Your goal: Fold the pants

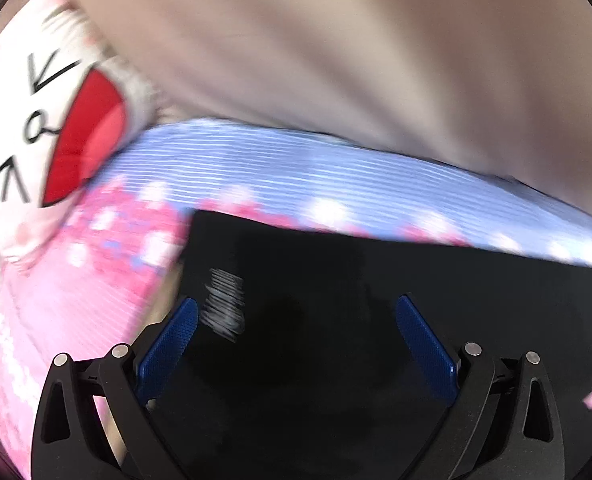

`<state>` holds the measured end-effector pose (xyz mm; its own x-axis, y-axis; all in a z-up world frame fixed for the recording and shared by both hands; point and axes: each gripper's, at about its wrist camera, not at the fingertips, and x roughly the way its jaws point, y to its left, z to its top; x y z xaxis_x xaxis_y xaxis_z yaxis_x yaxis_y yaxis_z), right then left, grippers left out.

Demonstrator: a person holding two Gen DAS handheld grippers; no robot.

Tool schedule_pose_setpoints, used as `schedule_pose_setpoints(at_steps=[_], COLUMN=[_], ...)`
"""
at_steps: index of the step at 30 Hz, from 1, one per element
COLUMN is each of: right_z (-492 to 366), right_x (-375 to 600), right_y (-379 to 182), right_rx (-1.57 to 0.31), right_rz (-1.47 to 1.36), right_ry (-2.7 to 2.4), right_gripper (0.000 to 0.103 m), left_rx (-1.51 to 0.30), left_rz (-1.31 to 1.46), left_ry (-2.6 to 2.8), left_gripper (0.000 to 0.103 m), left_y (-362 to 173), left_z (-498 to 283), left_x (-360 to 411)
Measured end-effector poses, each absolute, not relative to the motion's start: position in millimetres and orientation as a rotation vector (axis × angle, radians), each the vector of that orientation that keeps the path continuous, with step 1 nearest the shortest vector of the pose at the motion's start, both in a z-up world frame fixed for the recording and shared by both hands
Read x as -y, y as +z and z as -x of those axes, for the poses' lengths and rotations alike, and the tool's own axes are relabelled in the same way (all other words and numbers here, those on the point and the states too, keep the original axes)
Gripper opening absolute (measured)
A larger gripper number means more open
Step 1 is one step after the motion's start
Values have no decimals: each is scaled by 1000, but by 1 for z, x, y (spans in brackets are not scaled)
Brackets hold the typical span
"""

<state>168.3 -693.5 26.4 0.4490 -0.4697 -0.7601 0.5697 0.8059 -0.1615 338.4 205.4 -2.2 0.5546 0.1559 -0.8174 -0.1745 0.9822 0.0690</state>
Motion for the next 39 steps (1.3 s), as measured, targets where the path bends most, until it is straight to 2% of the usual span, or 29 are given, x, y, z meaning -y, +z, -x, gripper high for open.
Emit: schedule_pose_setpoints(at_steps=[2, 3, 4, 5, 6, 7, 11, 13, 14, 15, 16, 18, 22, 27, 28, 29, 30, 32, 35, 37, 38, 39], right_z=[-168, -168, -168, -168, -168, -169, -164, -158, -156, -153, -143, -134, -90, 1, 16, 45, 63, 91, 131, 133, 140, 144], right_x=[691, 689, 687, 684, 682, 678, 668, 663, 664, 661, 657, 654, 622, 589, 569, 557, 551, 531, 513, 501, 499, 501], right_y=[27, 28, 30, 33, 33, 34, 34, 36, 38, 41, 44, 56, 96, 153, 162, 165, 165, 157, 123, 80, 68, 63], right_rx=[-874, -868, -861, -856, -859, -862, -855, -840, -835, -824, -812, -760, -627, -466, -453, -444, -448, -479, -566, -642, -659, -662], right_rz=[-109, -100, -100, -108, -113, -92, -87, -104, -109, -106, -103, -113, -113, -73, -62, -43, -34, -1, 17, 12, -10, -26], right_ry=[-628, -619, -599, -573, -556, -565, -576, -582, -583, -587, -588, -572, -509, -408, -388, -371, -359, -345, -328, -347, -355, -355], right_gripper=[92, 80, 62, 52, 28, 26, 20, 18, 17, 14, 11, 9, 8, 8, 8, 8, 8, 8, 8, 8, 8, 8], left_rx=[-960, -945, -938, -938, -938, -951, -1095, -1087, -1074, -1072, -1075, -1055, -947, -818, -799, -779, -761, -758, -866, -935, -969, -986], left_rz=[23, 11, -2, -5, 7, 45, 154, 170, 183, 204, 225, 213, 224, 231, 223, 206, 181, 154, 93, 54, 36, 39], left_ry=[235, 269, 295, 338, 360, 349, 266, 232, 205, 159, 134, 136, 49, -107, -126, -126, -125, -123, -99, -55, -45, -49], left_gripper=[98, 98, 98, 98, 98, 98, 97, 87, 66, 40, 28, 24, 23, 22, 16, 0, 0, 0, 0, 1, 4, 13], left_y=[-6, -8, -9, -12, -13, -18, -46, -48, -45, -40, -35, -20, 27, 100, 107, 112, 122, 124, 94, 67, 54, 46], left_z=[-353, -360, -364, -371, -376, -382, -407, -409, -409, -409, -409, -403, -362, -257, -237, -216, -183, -140, -99, -77, -72, -70], left_x=[-233, -247, -257, -270, -281, -294, -312, -309, -308, -305, -303, -299, -296, -282, -281, -283, -286, -295, -301, -299, -295, -289])
